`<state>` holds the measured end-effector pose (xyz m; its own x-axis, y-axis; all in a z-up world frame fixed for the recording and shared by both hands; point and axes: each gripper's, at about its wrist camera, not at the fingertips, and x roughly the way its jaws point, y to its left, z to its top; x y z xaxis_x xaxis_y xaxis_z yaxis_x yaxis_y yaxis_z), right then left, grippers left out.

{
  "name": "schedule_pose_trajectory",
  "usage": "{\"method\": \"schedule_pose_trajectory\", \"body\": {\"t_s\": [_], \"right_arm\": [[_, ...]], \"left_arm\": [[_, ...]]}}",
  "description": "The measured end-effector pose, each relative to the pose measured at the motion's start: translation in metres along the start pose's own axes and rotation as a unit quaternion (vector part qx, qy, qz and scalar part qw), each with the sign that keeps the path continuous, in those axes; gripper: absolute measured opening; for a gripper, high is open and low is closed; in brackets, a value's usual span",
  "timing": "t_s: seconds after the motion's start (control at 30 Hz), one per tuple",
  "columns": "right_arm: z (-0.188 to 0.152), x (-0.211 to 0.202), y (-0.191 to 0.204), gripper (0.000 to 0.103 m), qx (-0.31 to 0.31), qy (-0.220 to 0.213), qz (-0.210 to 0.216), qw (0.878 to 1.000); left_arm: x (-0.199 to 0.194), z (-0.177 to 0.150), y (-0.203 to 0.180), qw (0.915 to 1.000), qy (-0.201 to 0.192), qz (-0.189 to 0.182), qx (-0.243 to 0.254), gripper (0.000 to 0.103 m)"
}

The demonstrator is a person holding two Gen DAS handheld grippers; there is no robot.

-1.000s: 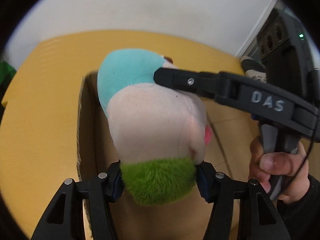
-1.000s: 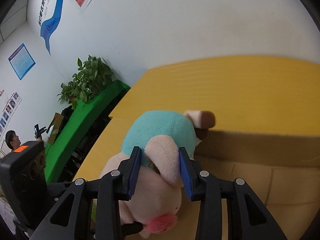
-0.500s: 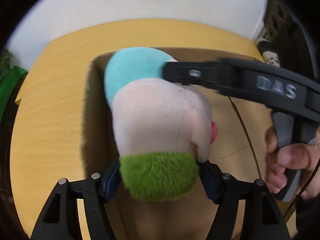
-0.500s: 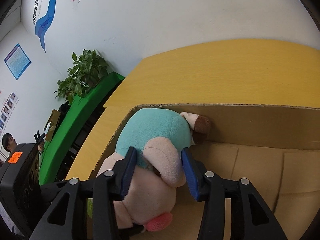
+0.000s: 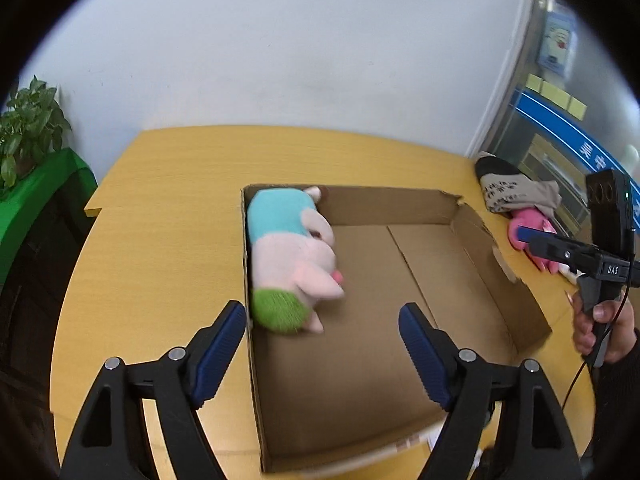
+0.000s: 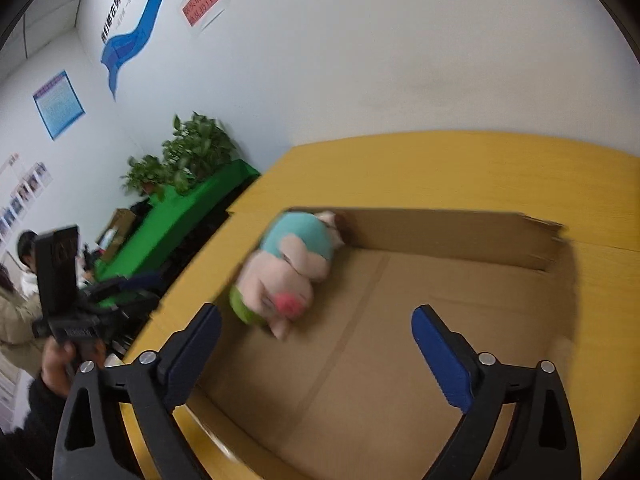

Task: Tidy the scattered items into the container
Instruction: 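Lower the pig plush into the box and open both tools, then move both tools back toward the black UGREEN box on the table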

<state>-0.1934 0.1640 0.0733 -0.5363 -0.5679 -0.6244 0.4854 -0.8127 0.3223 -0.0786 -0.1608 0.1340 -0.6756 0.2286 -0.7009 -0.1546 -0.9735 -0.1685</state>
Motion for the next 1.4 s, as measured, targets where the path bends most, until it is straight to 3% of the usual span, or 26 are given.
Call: {"method": "schedule_pose_trajectory", "body": {"t_s": [0.13,0.2,0.3,0.47,0.57,0.7,0.83,0.9,1.0,1.03,1.07,1.1,1.13,1.2,1.23,1.27,1.3,1.33,1.4], "right_arm": [[-0.056,-0.030,-0.018,0.101,-0.005,0.026,-0.079,0.997],[-0.087,-0.040,-0.036,0.101,0.015,0.039,-0.101,0.994],[-0.119,-0.040,-0.053,0.101,0.044,0.060,-0.122,0.990],[-0.145,-0.038,-0.040,0.097,-0.002,0.073,-0.150,0.986],[-0.150,-0.042,-0.038,0.098,-0.005,0.072,-0.153,0.986],[-0.141,-0.057,-0.033,0.098,0.020,0.047,-0.144,0.988],[-0.130,-0.091,-0.012,0.103,0.011,0.000,-0.144,0.989],[-0.127,-0.103,0.002,0.103,0.007,-0.019,-0.137,0.990],[-0.127,-0.112,0.023,0.101,-0.014,-0.042,-0.152,0.987],[-0.127,-0.112,0.028,0.088,-0.021,-0.044,-0.158,0.986],[-0.128,-0.112,0.032,0.042,-0.022,-0.043,-0.156,0.987],[-0.131,-0.111,0.032,0.016,-0.015,-0.039,-0.146,0.988],[-0.132,-0.110,0.031,0.003,-0.003,-0.035,-0.137,0.990],[-0.134,-0.107,0.031,0.004,0.006,-0.029,-0.144,0.989],[-0.135,-0.106,0.032,0.021,0.009,-0.026,-0.151,0.988],[-0.137,-0.106,0.032,0.068,0.014,-0.024,-0.152,0.988],[-0.139,-0.107,0.034,0.090,0.016,-0.026,-0.150,0.988],[-0.141,-0.110,0.037,0.102,0.012,-0.035,-0.151,0.988],[-0.144,-0.115,0.045,0.102,-0.004,-0.042,-0.160,0.986]], "left_arm": [[0.040,-0.021,-0.023,0.9994,0.031,-0.011,-0.009,0.082],[0.052,-0.033,-0.028,0.9981,0.051,-0.027,-0.022,0.082],[0.068,-0.047,-0.034,0.9964,0.078,-0.021,-0.026,0.081],[0.071,-0.063,-0.044,0.9950,0.099,0.008,0.003,0.077],[0.064,-0.068,-0.043,0.9947,0.102,0.008,-0.002,0.077],[0.039,-0.075,-0.045,0.9966,0.082,0.007,-0.006,0.077],[-0.002,-0.068,-0.060,0.9995,0.023,0.022,0.010,0.078],[-0.023,-0.063,-0.071,0.9998,-0.011,0.012,0.007,0.081],[-0.044,-0.061,-0.091,0.9989,-0.044,-0.010,0.012,0.078],[-0.049,-0.063,-0.098,0.9980,-0.056,-0.018,0.020,0.073],[-0.052,-0.064,-0.104,0.9974,-0.062,-0.025,0.027,0.037],[-0.051,-0.064,-0.111,0.9977,-0.053,-0.030,0.029,0.002],[-0.049,-0.065,-0.115,0.9981,-0.046,-0.032,0.026,0.002],[-0.045,-0.067,-0.125,0.9983,-0.042,-0.024,0.034,0.006],[-0.044,-0.068,-0.131,0.9981,-0.042,-0.016,0.041,0.013],[-0.043,-0.070,-0.135,0.9980,-0.042,-0.009,0.046,0.041],[-0.042,-0.071,-0.140,0.9979,-0.042,-0.004,0.049,0.078],[-0.043,-0.073,-0.143,0.9977,-0.047,-0.006,0.049,0.087],[-0.048,-0.078,-0.150,0.9970,-0.057,-0.022,0.048,0.087]]}}
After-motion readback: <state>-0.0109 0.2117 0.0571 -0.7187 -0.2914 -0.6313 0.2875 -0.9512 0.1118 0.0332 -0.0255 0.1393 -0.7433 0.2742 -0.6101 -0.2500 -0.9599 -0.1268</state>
